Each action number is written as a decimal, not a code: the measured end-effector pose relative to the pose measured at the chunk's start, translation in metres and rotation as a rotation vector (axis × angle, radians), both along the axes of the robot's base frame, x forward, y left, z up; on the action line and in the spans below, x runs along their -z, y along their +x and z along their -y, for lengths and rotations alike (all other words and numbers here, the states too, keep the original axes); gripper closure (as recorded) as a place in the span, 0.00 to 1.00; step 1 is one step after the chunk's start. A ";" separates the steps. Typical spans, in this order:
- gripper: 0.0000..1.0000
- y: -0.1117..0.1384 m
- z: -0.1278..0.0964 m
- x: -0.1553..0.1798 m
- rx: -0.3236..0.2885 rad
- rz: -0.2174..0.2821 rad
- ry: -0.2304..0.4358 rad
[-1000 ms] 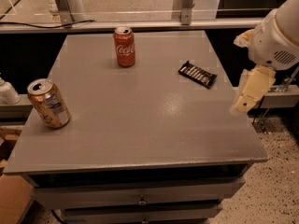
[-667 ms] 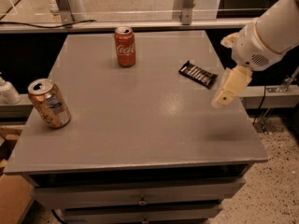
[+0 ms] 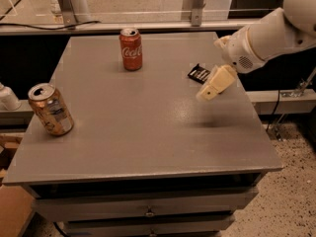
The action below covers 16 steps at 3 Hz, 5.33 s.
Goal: Knock coke can over
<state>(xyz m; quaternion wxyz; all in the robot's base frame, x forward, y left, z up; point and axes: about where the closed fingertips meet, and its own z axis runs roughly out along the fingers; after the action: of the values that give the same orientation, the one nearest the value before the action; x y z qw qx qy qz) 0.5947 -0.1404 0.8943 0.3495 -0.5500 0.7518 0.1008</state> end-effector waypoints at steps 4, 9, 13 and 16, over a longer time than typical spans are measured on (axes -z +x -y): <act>0.00 0.024 -0.056 -0.002 -0.027 0.030 0.185; 0.00 0.126 -0.188 0.017 -0.079 0.070 0.525; 0.62 0.138 -0.235 0.016 -0.027 0.063 0.651; 1.00 0.145 -0.173 -0.036 -0.043 0.107 0.487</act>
Offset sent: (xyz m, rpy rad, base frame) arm 0.0104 0.0330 0.0008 0.0833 -0.0028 0.0298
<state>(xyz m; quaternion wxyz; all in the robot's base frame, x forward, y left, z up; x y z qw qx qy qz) 0.7400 0.0322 0.9301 0.5088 -0.4701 0.6738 0.2573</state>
